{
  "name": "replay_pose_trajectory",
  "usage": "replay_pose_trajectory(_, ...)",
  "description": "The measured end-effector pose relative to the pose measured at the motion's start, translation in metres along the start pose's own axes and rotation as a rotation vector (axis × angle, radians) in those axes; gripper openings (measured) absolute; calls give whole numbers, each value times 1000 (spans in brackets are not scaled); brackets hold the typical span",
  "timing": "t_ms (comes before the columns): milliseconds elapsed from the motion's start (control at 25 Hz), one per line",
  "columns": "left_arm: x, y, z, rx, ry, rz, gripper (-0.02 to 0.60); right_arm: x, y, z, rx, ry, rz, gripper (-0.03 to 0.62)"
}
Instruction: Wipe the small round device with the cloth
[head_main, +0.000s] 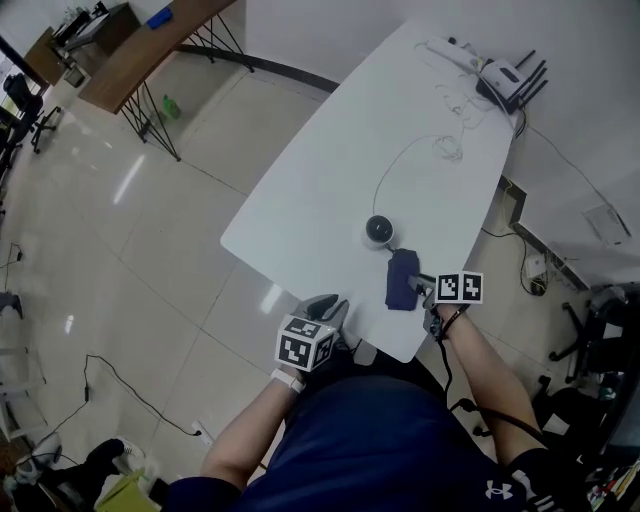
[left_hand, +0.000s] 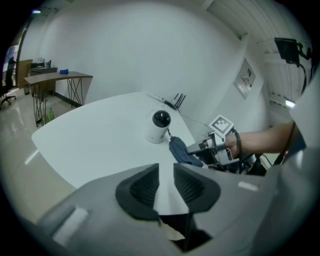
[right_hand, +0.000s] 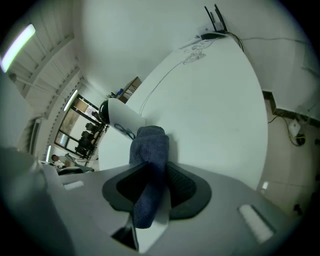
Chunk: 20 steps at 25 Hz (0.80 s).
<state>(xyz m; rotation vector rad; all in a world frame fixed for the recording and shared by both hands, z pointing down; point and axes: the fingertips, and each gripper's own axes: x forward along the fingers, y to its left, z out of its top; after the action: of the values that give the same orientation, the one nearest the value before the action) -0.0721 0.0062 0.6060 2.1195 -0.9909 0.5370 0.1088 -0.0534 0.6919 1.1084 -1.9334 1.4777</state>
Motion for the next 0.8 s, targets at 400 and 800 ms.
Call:
replay_pose_trajectory(400, -16, 4, 13, -29, -40, -24, 91, -70, 26, 41, -60, -331, -92, 148)
replay_pose_trajectory(800, -8, -63, 63, 35, -136, -104, 57, -132, 123, 66, -188, -490, 227, 18)
